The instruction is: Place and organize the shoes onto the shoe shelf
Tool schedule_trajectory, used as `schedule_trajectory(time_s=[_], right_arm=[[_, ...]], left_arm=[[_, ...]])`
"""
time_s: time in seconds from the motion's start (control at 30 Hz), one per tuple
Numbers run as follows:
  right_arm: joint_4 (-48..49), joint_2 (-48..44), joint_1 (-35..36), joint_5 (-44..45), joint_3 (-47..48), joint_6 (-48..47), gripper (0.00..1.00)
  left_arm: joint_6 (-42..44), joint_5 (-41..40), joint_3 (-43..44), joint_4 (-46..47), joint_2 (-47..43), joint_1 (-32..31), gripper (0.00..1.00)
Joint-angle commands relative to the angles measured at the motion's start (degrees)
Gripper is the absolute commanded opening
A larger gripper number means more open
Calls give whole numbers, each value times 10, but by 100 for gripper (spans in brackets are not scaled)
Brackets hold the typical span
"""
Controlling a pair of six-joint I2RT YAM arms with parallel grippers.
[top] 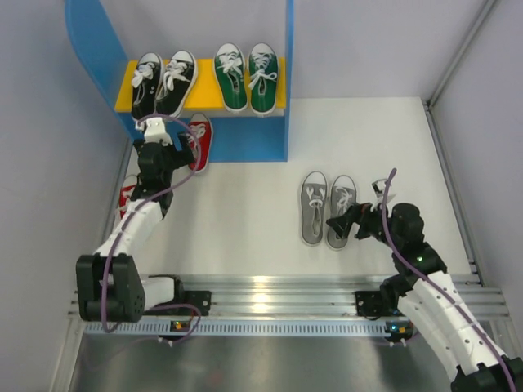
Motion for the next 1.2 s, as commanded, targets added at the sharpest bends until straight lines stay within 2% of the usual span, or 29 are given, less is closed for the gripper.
schedule_trajectory(time_s=[0.0, 0.03, 0.13, 0.27, 0.33, 0.43, 0.47, 0.53, 0.57, 0.67, 0.77, 0.9, 1.17], right_arm=[[11, -22, 7, -15, 7, -3, 99], [9, -30, 7, -19, 6, -2, 99], [10, -33, 7, -31, 6, -2, 100], [16, -24, 7, -48, 7, -3, 99], [22, -19, 7, -55, 7, -3, 99], [22, -21, 7, -59, 8, -3, 99], [23, -22, 7, -61, 7, -2, 99], [24, -22, 7, -64, 6, -1, 99], [27, -22, 7, -64, 5, -1, 99], [26, -17, 7, -72, 8, -2, 100], [29, -13, 7, -85, 5, -1, 99], [29, -6, 11, -95, 3, 0, 99], [19, -20, 20, -92, 3, -1, 100]], left_arm=[[-31, -92, -6, -142, -87, -10, 98], [-53, -135, -5, -214, -119, -13, 98], [-71, -167, -2, -337, -167, -15, 98], [-70, -207, 15, -443, -185, -14, 98], [-63, -182, 29, -457, -199, -8, 98], [-34, -221, 60, -502, -172, -4, 98], [-24, -226, 72, -546, -156, -1, 98], [-22, -207, 97, -580, -121, 6, 98], [-21, -198, 96, -581, -120, 39, 98], [-20, -182, 93, -581, -122, 51, 98], [-17, -162, 107, -590, -84, 94, 98], [-16, -126, 123, -595, 11, 144, 98], [-25, -86, 130, -601, 110, 218, 97]])
